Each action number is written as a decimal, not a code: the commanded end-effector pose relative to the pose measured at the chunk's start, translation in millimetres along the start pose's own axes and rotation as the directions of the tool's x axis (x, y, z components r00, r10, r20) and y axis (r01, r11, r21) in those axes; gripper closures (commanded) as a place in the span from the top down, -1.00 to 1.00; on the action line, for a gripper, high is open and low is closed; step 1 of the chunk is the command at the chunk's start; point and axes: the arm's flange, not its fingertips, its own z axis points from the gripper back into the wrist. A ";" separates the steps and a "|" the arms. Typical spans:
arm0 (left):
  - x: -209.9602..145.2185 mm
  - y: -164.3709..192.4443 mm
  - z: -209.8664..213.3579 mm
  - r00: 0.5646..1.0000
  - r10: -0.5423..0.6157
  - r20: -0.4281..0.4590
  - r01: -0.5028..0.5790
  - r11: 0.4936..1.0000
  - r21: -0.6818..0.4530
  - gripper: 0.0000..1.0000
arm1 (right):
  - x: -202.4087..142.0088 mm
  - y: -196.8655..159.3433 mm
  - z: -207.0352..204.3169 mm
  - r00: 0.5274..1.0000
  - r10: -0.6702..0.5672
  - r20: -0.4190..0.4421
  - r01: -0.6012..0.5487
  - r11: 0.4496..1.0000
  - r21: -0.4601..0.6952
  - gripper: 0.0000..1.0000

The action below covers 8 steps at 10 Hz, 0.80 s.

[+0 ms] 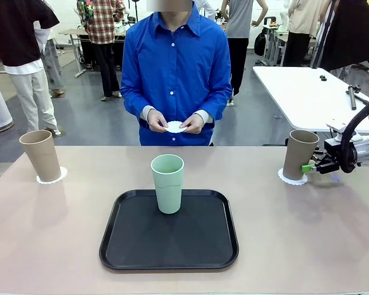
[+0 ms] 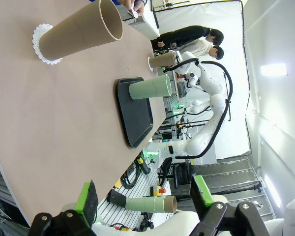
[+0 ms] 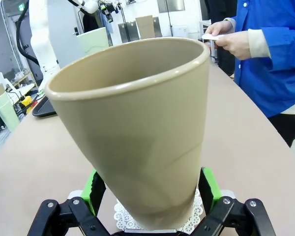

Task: Place coasters on the table and set cups on them.
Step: Take one Reusable plastic cup from the Flat Tray and place it on a coaster set by the human.

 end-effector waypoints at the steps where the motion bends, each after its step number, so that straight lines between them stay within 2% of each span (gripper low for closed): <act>1: -0.6 -2.2 1.1 1.000 0.000 0.003 0.000 1.000 0.006 1.00 | 1.1 -6.1 3.9 1.000 -0.009 -0.012 0.009 0.999 0.036 1.00; 8: -0.6 -2.2 1.1 1.000 0.000 0.003 0.000 1.000 0.006 1.00 | 1.1 -3.2 29.5 0.999 -0.011 -0.044 0.013 0.999 0.036 1.00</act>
